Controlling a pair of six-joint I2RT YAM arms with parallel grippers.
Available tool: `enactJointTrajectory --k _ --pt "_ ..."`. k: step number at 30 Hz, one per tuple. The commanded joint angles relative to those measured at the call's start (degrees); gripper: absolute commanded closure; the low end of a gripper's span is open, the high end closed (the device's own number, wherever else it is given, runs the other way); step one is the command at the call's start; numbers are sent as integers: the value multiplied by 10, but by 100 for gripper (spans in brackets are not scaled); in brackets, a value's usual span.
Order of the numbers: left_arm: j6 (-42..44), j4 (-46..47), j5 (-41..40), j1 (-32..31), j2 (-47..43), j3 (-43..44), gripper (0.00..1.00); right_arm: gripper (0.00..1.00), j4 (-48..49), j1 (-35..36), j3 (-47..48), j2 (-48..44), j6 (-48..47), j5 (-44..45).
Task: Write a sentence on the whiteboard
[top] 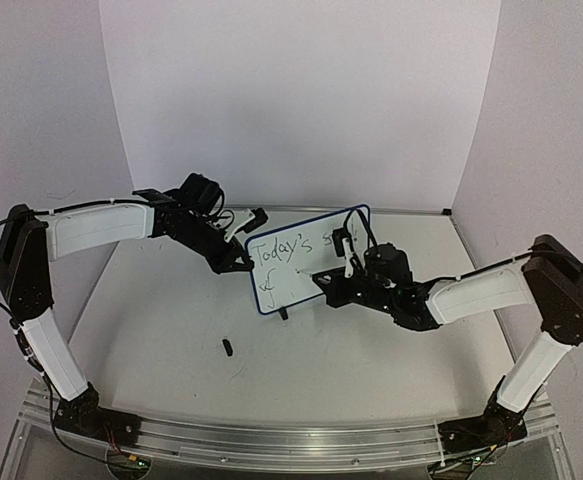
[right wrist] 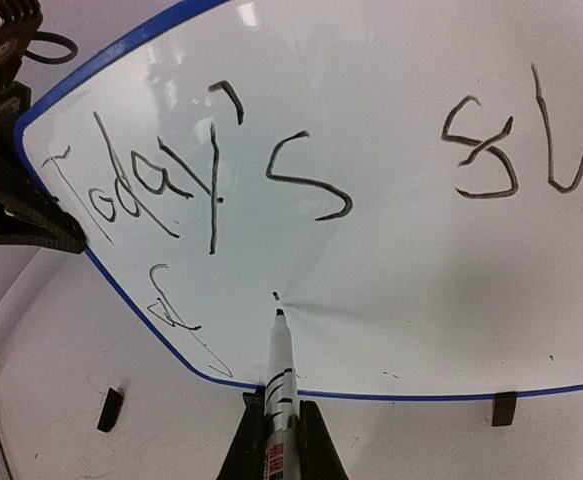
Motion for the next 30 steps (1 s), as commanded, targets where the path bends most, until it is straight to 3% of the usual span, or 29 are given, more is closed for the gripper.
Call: enactJointTrajectory --k 1,13,30 --pt "25 -38 -56 -4 34 -8 100 100 27 0 2 12 10 -12" --pt "25 -38 -57 -3 35 -8 100 100 27 -1 32 42 10 -18" --pt "25 -38 -56 -4 35 -7 100 100 27 -1 11 -12 7 44"
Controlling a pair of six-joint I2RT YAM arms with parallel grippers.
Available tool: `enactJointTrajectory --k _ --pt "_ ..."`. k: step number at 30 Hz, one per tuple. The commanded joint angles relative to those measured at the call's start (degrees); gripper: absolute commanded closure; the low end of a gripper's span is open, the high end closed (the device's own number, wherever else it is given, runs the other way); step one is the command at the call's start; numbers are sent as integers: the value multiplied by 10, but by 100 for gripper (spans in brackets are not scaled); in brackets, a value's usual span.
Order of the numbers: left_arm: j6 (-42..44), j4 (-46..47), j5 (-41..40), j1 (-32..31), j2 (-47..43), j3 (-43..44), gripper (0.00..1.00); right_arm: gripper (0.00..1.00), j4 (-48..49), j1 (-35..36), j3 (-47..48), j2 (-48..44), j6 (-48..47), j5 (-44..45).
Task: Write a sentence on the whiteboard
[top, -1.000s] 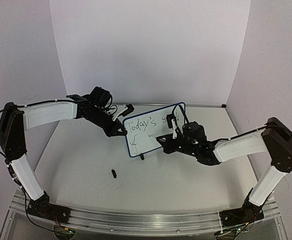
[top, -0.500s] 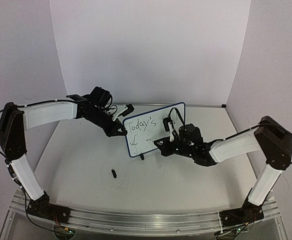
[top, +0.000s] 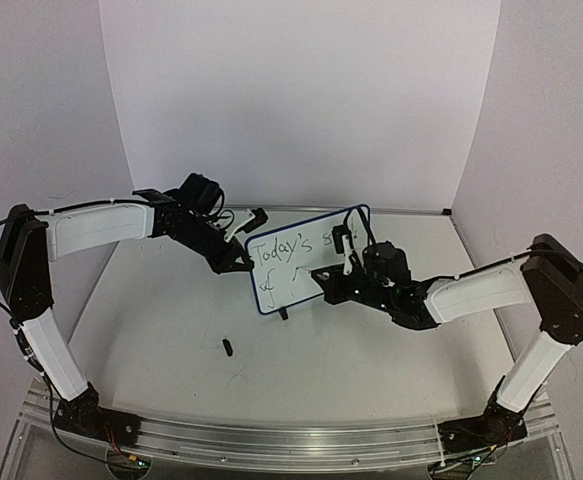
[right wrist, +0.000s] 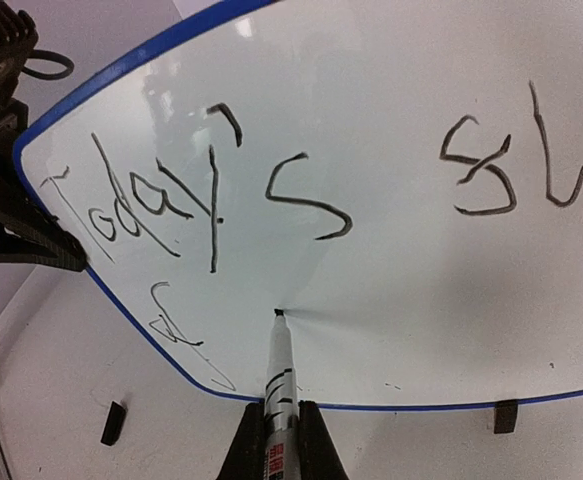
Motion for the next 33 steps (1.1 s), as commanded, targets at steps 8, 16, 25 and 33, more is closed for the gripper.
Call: enactJointTrajectory --k 8,16,25,33 --pt "25 -39 -56 -4 35 -7 100 100 13 -2 7 12 8 24" --pt "25 -39 -56 -4 35 -7 100 100 -7 -1 5 31 19 30" --pt "25 -39 -57 -4 35 -7 100 100 -13 -1 12 55 23 26" --pt "25 -39 -57 -4 35 -7 100 100 -9 4 28 63 21 -1"
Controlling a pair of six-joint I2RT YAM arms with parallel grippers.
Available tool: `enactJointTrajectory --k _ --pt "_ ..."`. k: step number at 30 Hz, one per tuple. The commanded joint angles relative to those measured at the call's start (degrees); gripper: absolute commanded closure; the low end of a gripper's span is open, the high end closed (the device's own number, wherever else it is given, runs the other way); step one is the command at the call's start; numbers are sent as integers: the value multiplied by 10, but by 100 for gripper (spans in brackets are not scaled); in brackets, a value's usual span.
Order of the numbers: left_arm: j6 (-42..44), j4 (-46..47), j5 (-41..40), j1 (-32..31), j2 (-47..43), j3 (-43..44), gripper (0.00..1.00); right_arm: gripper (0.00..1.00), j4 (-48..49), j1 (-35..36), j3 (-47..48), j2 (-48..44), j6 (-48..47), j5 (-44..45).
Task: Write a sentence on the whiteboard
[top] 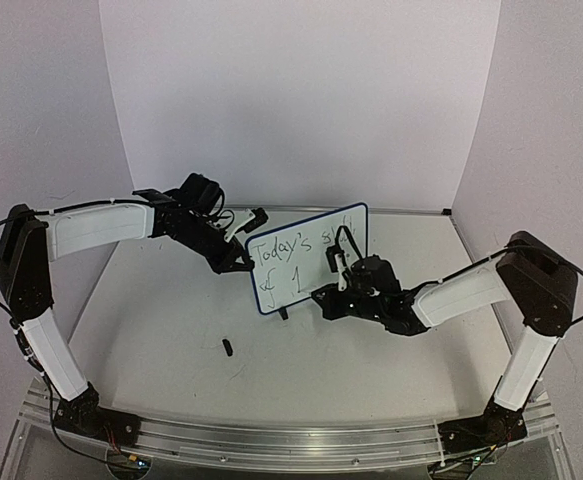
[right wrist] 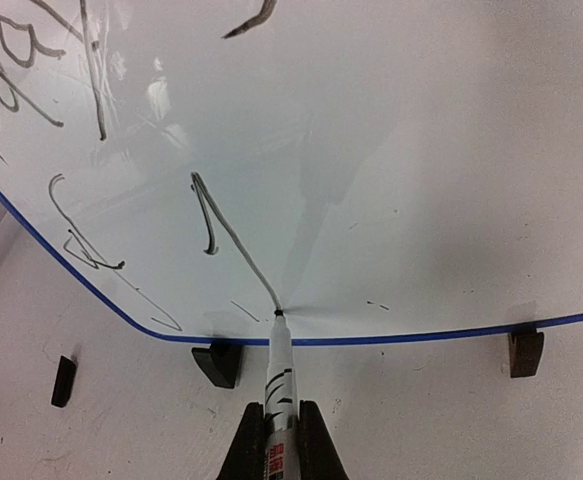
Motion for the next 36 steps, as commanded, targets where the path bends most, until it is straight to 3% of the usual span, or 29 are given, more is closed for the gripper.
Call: enactJointTrajectory --k 1,15,36 --pt "26 -39 -58 -4 35 -7 100 100 21 3 28 2 4 -2" --pt "25 -39 -55 -4 35 -6 100 100 60 4 -30 -125 15 -16" --pt "25 -39 -55 -3 37 -6 100 100 54 4 19 -71 2 18"
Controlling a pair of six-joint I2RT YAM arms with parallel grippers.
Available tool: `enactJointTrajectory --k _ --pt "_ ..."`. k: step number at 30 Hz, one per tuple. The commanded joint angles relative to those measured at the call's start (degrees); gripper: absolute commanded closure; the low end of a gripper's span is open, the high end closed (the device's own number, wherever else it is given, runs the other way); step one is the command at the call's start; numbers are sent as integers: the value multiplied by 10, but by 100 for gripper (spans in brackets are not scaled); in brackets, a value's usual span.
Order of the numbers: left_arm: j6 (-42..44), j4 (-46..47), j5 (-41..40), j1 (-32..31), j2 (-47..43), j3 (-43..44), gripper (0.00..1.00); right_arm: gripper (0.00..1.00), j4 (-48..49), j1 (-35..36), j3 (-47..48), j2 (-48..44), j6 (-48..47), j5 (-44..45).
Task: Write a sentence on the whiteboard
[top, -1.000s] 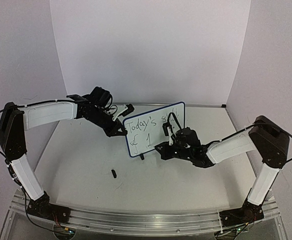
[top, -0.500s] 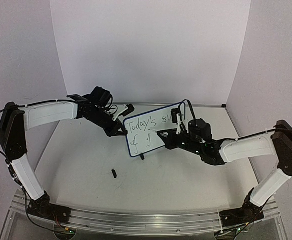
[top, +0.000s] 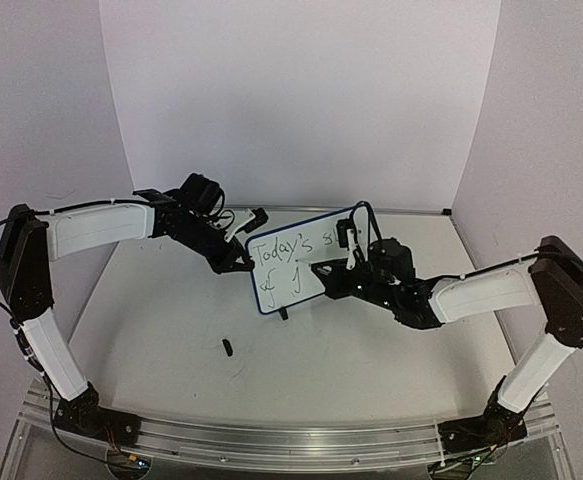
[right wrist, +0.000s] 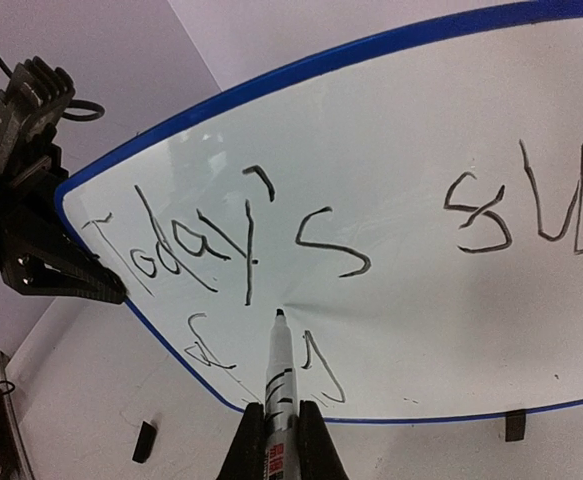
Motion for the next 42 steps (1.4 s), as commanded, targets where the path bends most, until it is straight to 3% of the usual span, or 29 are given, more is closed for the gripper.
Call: enactJointTrajectory --k 1,14,23,42 --pt "25 -40 -54 -3 35 -6 100 100 10 2 26 13 -6 19" --pt "25 -41 -55 -3 35 -6 100 100 7 2 27 13 -8 31" --pt "25 -41 -55 -3 34 -5 100 100 2 2 -34 -35 0 29" --pt "25 -41 -56 -4 32 -6 100 100 14 -13 -4 22 6 41"
